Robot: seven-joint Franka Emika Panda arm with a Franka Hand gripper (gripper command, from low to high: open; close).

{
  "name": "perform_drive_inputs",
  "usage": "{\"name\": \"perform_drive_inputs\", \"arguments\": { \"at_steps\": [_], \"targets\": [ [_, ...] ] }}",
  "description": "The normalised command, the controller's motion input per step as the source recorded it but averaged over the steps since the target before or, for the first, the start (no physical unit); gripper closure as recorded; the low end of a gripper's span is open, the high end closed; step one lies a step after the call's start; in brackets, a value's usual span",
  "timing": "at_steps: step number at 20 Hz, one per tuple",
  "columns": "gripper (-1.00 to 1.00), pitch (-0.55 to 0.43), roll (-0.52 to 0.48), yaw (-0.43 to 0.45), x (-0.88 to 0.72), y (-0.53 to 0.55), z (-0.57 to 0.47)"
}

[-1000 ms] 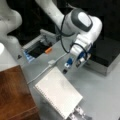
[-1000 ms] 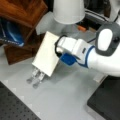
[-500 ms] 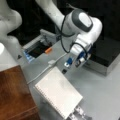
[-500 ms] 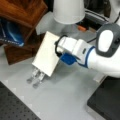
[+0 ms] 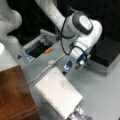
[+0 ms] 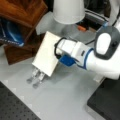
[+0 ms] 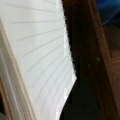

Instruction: Turn off the lamps. Pick up the book. Place the book on the shelf position.

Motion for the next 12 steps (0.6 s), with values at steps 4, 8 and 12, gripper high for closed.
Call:
{"name": "perform_drive_inputs", "arguments": {
  "at_steps": [4, 8, 12],
  "targets": [
    [1.0, -0.113, -0.41, -0.206, 0.27, 0.19, -0.16],
    [1.0, -0.115, -0.414, -0.189, 0.27, 0.19, -0.19],
    [1.0, -0.121, -0.391, -0.172, 0.28, 0.18, -0.21]
  ]
}}
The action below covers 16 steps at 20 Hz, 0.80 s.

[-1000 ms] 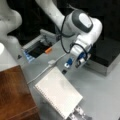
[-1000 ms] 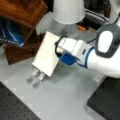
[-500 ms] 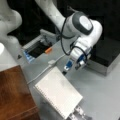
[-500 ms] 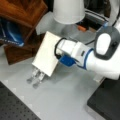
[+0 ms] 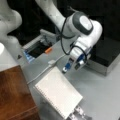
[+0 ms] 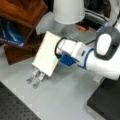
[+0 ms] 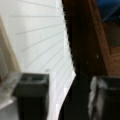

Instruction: Turn off the lamps. Pick up the book. Place the book on the shelf position.

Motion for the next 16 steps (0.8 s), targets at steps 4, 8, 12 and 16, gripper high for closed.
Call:
{"name": "perform_drive_inputs", "arguments": {
  "at_steps": [4, 8, 12, 16],
  "targets": [
    [1.0, -0.133, -0.387, -0.165, 0.28, 0.19, -0.21],
    [-1.0, -0.141, -0.381, -0.163, 0.28, 0.22, -0.2],
    [-1.0, -0.15, -0.37, -0.164, 0.28, 0.24, -0.2],
    [-1.0, -0.155, -0.377, -0.177, 0.28, 0.24, -0.2]
  ]
}}
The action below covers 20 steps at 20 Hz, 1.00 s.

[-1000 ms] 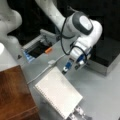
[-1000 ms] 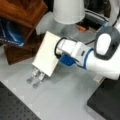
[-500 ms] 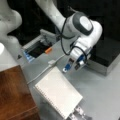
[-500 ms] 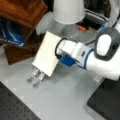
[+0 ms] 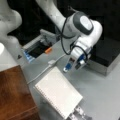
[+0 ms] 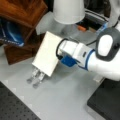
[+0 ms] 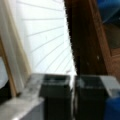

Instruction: Turn off the lamps. Pick up the book. Place the book on the shelf position.

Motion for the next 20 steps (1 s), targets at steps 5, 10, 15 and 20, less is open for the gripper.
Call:
{"name": "perform_drive_inputs", "arguments": {
  "at_steps": [5, 10, 15, 20],
  "targets": [
    [-1.0, -0.143, -0.367, -0.191, 0.25, 0.25, -0.2],
    [-1.0, -0.147, -0.349, -0.188, 0.24, 0.22, -0.21],
    [-1.0, -0.165, -0.327, -0.187, 0.24, 0.18, -0.25],
    [-1.0, -0.177, -0.317, -0.188, 0.22, 0.14, -0.3]
  ]
}}
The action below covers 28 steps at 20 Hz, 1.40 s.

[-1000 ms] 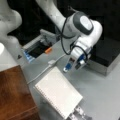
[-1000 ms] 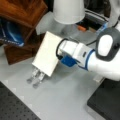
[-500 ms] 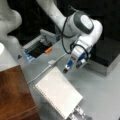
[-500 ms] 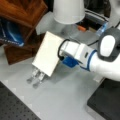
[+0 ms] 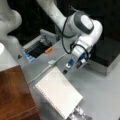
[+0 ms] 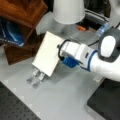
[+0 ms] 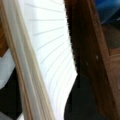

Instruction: Turn off the lamps. Pick up the book. Place the book on the shelf position.

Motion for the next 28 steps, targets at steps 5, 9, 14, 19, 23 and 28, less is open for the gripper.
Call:
{"name": "perform_drive_inputs", "arguments": {
  "at_steps": [5, 9, 14, 19, 23, 28],
  "targets": [
    [-1.0, -0.156, -0.317, -0.192, 0.21, 0.09, -0.32],
    [-1.0, -0.119, -0.328, -0.161, 0.19, 0.05, -0.24],
    [-1.0, -0.112, -0.324, -0.12, 0.17, 0.05, -0.16],
    [-1.0, -0.113, -0.34, -0.081, 0.15, 0.04, -0.13],
    [-1.0, -0.087, -0.372, -0.062, 0.1, 0.04, -0.14],
    [-1.0, -0.046, -0.421, -0.051, 0.04, 0.02, -0.17]
  ]
}}
